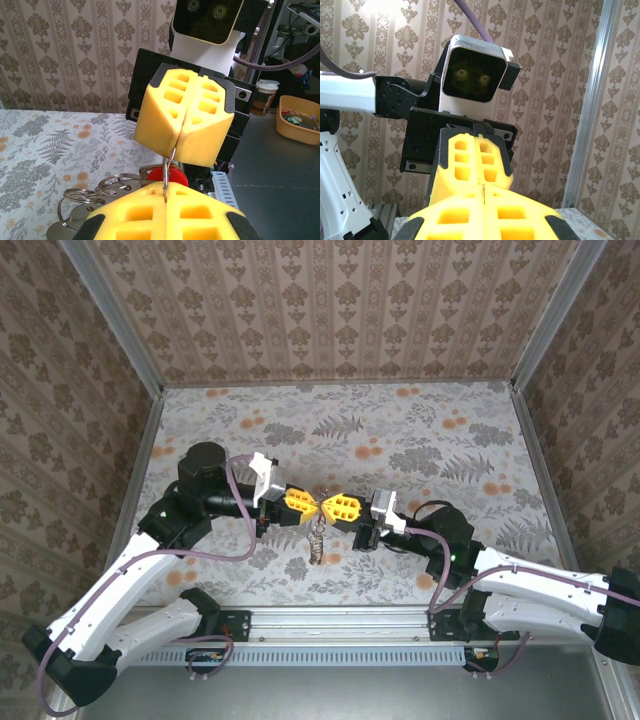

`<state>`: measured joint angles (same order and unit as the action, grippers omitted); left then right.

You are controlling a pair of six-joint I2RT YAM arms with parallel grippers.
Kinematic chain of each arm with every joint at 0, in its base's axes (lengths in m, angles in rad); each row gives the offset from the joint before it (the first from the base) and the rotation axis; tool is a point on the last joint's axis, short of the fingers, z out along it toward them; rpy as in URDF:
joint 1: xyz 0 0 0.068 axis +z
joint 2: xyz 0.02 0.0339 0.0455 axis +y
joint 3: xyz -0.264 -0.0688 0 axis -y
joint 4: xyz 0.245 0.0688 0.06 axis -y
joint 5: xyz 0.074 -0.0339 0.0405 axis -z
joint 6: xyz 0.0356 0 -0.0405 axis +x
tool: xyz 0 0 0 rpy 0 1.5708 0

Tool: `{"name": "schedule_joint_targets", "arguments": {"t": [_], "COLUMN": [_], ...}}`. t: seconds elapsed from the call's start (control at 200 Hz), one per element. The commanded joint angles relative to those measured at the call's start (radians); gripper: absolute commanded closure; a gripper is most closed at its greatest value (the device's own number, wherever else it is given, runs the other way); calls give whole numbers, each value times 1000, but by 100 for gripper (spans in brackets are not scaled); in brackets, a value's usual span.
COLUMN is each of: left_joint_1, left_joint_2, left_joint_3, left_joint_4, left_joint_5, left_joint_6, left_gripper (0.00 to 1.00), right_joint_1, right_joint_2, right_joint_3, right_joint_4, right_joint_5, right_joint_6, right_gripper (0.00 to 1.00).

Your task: Put the keys on the keyring

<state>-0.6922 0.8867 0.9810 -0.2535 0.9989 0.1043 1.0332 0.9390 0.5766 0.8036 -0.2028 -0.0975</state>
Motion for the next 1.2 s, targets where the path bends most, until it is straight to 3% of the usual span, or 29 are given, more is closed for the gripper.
{"name": "schedule_joint_targets", "arguments": {"t": [0.0, 1.195], "left_joint_1": [-4, 11], "left_joint_2": [-13, -23], "left_joint_3": [4, -9], "left_joint_4": [29, 95], "left_joint_5": [17, 53], "left_joint_6": [-5, -54], "left_gripper": [100, 100], "right_joint_1": [7, 37], "right_joint_2": [6, -27], "right_joint_3": [37, 3], "right_joint_4": [-28, -177], "right_joint_5": [-42, 43], "right_joint_6": [-7, -180], "right_gripper": [100, 100]}}
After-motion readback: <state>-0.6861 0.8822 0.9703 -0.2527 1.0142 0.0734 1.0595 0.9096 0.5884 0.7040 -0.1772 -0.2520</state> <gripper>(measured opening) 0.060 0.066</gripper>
